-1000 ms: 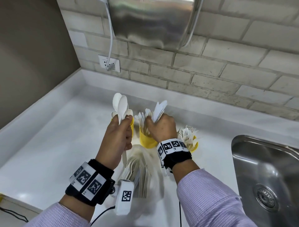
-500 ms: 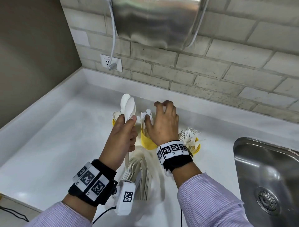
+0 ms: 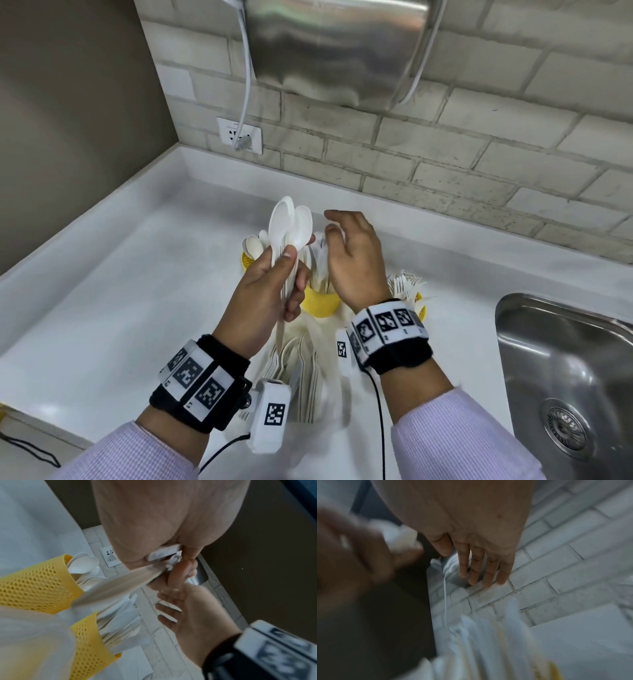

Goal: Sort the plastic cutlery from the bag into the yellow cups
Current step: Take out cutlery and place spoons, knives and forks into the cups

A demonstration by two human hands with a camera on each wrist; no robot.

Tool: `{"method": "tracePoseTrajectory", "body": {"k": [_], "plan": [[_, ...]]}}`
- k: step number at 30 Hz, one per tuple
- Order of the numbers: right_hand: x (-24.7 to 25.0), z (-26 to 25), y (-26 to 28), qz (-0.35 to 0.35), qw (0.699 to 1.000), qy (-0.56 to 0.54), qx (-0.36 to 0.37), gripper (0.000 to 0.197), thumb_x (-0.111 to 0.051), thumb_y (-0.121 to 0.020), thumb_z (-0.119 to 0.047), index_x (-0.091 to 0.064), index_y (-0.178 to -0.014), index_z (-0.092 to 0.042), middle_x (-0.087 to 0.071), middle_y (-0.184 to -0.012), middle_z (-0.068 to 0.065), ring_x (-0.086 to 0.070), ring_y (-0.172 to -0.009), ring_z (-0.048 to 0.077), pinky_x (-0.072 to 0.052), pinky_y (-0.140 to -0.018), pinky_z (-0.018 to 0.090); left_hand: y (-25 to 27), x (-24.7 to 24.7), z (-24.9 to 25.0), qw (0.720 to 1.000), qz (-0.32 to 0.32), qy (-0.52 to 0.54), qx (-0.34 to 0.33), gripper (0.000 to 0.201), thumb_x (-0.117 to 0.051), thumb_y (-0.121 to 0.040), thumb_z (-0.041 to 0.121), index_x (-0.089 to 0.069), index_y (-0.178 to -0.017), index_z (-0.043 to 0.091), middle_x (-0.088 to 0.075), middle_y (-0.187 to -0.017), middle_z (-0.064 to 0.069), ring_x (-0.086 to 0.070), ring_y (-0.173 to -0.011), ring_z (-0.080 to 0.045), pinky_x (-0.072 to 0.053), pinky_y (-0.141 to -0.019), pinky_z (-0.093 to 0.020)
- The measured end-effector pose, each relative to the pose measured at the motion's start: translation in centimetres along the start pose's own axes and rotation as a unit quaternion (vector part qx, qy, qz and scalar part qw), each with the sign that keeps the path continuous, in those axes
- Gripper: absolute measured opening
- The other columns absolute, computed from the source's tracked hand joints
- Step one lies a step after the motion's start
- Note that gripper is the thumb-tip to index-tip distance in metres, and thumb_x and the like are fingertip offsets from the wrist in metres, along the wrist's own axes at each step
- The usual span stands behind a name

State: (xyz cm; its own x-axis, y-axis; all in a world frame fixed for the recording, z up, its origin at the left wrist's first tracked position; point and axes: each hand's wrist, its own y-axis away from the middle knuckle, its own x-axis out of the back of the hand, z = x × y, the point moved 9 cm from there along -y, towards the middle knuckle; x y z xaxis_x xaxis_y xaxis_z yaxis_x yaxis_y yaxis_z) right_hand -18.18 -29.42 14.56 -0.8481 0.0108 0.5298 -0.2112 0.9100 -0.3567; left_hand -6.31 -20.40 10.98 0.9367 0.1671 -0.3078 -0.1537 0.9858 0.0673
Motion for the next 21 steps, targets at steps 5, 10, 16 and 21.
{"method": "tracePoseTrajectory", "body": {"k": [5, 10, 16, 21], "plan": [[1.7, -2.5, 1.7, -0.030, 0.979, -0.197, -0.032, 0.018, -0.059, -0.092, -0.026, -0.072, -0.104, -0.022, -0.068, -0.103, -0.001, -0.065, -0.086, 0.009, -0.054, -0.081, 0.027, 0.2, -0.8, -0.5, 0.999, -0.026, -0.017, 0.011, 0.035, -0.041, -0.109, 0.031, -0.057, -0.101, 0.000, -0.057, -0.075, -0.005, -0.040, -0.050, -0.017, -0.036, -0.044, -0.024], [2.6, -2.2, 1.7, -0.019, 0.986, -0.161, -0.026, 0.006, -0.070, -0.091, -0.013, -0.073, -0.093, -0.017, -0.065, -0.084, -0.004, -0.055, -0.065, 0.010, -0.047, -0.066, 0.025, 0.8, -2.0, -0.3, 0.997, -0.070, -0.004, 0.015, 0.041, -0.037, -0.109, 0.033, -0.057, -0.090, 0.002, -0.062, -0.075, -0.011, -0.044, -0.048, -0.019, -0.038, -0.044, -0.025], [2.8, -2.5, 2.3, -0.037, 0.959, -0.277, -0.045, 0.016, -0.071, -0.093, -0.005, -0.073, -0.104, -0.016, -0.069, -0.085, 0.006, -0.059, -0.074, 0.017, -0.053, -0.071, 0.031, 1.2, -2.1, -0.6, 0.994, -0.102, -0.021, 0.022, 0.059, -0.039, -0.107, 0.047, -0.069, -0.081, 0.003, -0.051, -0.068, -0.030, -0.038, -0.047, -0.024, -0.035, -0.045, -0.025], [2.8, -2.6, 2.4, -0.054, 0.950, -0.303, -0.042, 0.029, -0.073, -0.092, -0.006, -0.067, -0.118, -0.020, -0.060, -0.081, -0.005, -0.057, -0.077, 0.016, -0.053, -0.076, 0.031, 1.5, -2.5, -1.1, 0.991, -0.124, -0.020, 0.053, 0.073, -0.035, -0.105, 0.051, -0.070, -0.077, -0.007, -0.033, -0.045, -0.010, -0.022, -0.039, -0.017, -0.023, -0.043, -0.023]]}}
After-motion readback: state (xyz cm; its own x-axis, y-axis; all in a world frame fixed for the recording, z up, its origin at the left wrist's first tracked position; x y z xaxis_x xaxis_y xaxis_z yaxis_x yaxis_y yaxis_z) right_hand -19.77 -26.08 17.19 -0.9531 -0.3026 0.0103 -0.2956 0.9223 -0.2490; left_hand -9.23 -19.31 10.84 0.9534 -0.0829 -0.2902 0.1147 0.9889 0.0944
